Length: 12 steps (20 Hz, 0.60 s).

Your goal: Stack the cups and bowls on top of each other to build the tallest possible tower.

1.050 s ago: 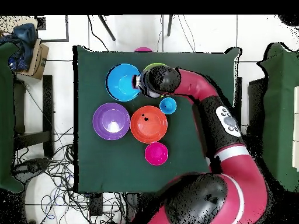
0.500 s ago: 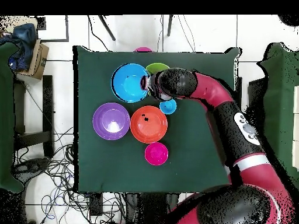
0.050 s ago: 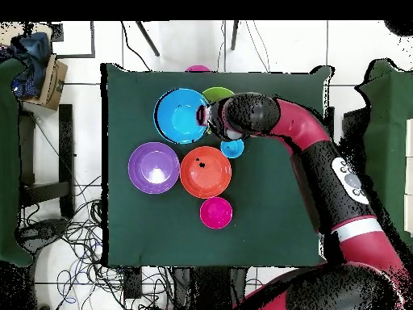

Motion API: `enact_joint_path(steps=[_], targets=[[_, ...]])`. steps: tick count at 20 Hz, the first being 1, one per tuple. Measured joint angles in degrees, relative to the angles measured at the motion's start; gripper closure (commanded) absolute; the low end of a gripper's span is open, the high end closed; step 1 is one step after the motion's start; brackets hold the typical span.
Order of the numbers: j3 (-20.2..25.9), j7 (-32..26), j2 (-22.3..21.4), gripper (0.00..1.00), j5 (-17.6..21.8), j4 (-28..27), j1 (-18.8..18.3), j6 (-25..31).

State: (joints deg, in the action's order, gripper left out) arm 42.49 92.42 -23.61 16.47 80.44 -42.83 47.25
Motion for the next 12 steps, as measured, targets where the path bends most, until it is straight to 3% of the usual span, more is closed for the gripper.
enact_joint_path(steps=[12], targets=[[1.29, 0.00, 0.81, 1.00, 5.27, 0.01, -0.12, 0.06]])
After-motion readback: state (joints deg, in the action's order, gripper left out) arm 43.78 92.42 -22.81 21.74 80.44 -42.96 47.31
